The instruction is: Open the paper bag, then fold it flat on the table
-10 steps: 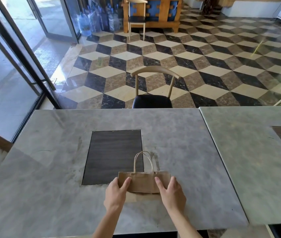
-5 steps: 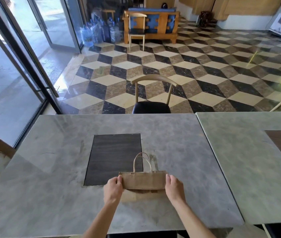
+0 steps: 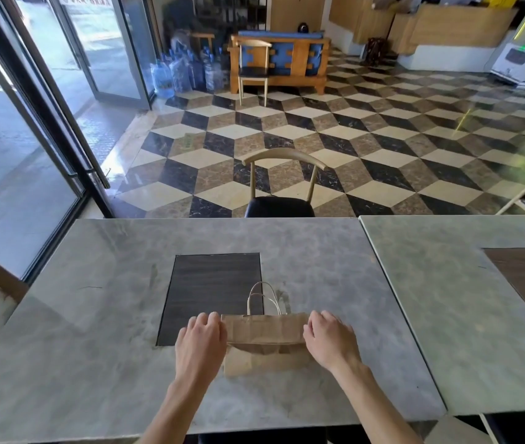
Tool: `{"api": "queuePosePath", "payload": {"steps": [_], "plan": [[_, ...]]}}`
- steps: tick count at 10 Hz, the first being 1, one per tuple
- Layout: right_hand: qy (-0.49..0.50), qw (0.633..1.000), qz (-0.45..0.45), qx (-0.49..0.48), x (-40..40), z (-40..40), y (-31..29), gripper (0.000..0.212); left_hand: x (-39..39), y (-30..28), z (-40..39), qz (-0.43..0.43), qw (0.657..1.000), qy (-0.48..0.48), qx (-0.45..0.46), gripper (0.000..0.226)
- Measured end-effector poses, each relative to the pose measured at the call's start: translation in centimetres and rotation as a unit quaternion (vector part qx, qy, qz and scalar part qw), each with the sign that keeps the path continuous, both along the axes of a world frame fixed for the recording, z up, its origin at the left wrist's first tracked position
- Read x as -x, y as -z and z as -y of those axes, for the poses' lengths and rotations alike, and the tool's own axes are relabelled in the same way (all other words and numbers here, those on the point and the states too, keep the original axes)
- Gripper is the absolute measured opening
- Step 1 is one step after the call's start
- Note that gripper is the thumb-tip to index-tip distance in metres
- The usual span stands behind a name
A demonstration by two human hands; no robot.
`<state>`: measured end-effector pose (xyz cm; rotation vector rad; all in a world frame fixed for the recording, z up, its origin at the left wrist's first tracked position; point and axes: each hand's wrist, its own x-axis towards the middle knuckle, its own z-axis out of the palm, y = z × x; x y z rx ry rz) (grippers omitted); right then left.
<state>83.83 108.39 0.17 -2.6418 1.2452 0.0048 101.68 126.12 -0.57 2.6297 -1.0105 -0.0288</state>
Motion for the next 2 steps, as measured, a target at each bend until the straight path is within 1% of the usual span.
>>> {"api": "queuePosePath", "payload": {"steps": [1,2], "plan": [[-0.06,0.995,0.053,0.066,1.1,-1.8,0.7,0.02,2.2,0.2,-1.6,0.054,0.996,0.064,0.027,0.021],[-0.093,0.989,0.091,0.07,2.5,-4.3,2.2,0.019,4.7,1.4,-3.5,0.017,0.995,0.086,0.051,0.018]]}}
